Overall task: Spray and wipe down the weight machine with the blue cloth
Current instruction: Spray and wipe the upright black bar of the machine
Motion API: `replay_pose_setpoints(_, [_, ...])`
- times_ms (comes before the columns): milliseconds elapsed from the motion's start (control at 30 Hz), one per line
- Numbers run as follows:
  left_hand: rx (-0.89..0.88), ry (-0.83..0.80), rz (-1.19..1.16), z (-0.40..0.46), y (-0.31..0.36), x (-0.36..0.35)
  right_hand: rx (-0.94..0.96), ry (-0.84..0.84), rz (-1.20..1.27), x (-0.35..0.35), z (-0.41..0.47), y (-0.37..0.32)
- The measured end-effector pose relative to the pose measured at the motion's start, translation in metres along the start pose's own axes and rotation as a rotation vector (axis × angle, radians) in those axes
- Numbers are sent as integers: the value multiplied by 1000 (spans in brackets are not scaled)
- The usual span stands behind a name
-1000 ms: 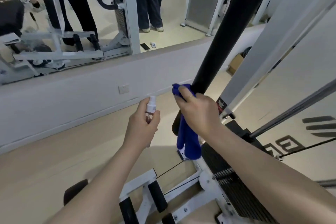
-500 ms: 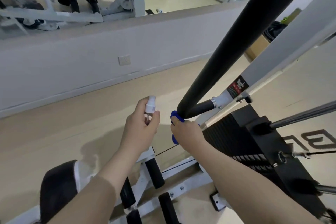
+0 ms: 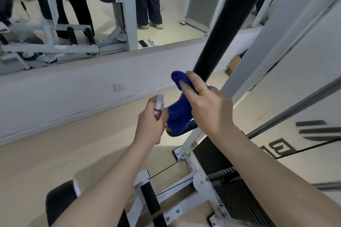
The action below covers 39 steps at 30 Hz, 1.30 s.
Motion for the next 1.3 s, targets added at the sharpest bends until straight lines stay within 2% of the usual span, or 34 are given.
replay_pose_setpoints(67, [-56, 17, 32, -2, 14, -1, 101, -171, 1, -38, -12, -21])
replay_pose_setpoints(133, [-114, 21, 45, -7, 29, 0, 224, -485, -114, -85, -31, -44])
replay_pose_setpoints(167, [-158, 28, 68, -8, 41, 4, 201, -577, -143, -93, -32, -42])
replay_pose_setpoints(200, [-202, 48, 94, -9, 51, 9, 144, -592, -83, -89, -24, -35])
replay_pose_setpoints(267, [-275, 103, 139, -7, 67, 18, 56, -361, 26, -49, 6, -20])
replay_pose_setpoints(333, [-309, 131, 105, -9, 84, 24, 69, -137, -153, 7, 29, -12])
replay_pose_setpoints(400, [-353, 141, 43, -13, 98, 27, 23, -8, -179, 41, 35, 2])
replay_pose_setpoints(467, [-397, 130, 59, -15, 107, 25, -31, 64, -42, 57, 30, 9])
replay_pose_setpoints(533, [-428, 101, 107, -15, 112, 19, -39, -24, 67, 43, 17, 3])
replay_pose_setpoints(600, [-430, 64, 123, -15, 115, 14, 24, -279, -18, 4, 7, -6])
replay_pose_setpoints(667, [-448, 45, 120, -15, 124, 10, 82, -246, -114, 20, 13, 0])
replay_pose_setpoints(733, [-476, 38, 100, -15, 137, 9, 44, -78, -65, 67, 30, 14])
replay_pose_setpoints(800, [-528, 33, 80, -14, 165, 6, 40, 210, -31, 124, 41, 30])
replay_pose_setpoints(867, [-617, 24, 89, -16, 197, 3, -8, 342, 62, 159, 49, 50])
replay_pose_setpoints(933, [-737, 34, 170, -23, 238, 0, -113, 482, 216, 187, 51, 79])
replay_pose_setpoints(1033, [-798, 89, 282, -26, 277, 1, -302, 742, 462, 208, 39, 120])
replay_pose_setpoints(1133, [-866, 193, 480, -35, 304, 1, -510, 781, 830, 197, 36, 163])
replay_pose_setpoints(1300, [-867, 298, 528, -32, 324, 10, -455, 687, 871, 189, 37, 161])
Point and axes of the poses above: each hand's wrist, its own z-axis towards the middle knuckle, its own x-axis out of the back of the hand, y = z × x, the point moved 10 cm from there along z, towards the middle knuckle, and after that the axes turned 7 degrees about -y, right-handed, at the moved point
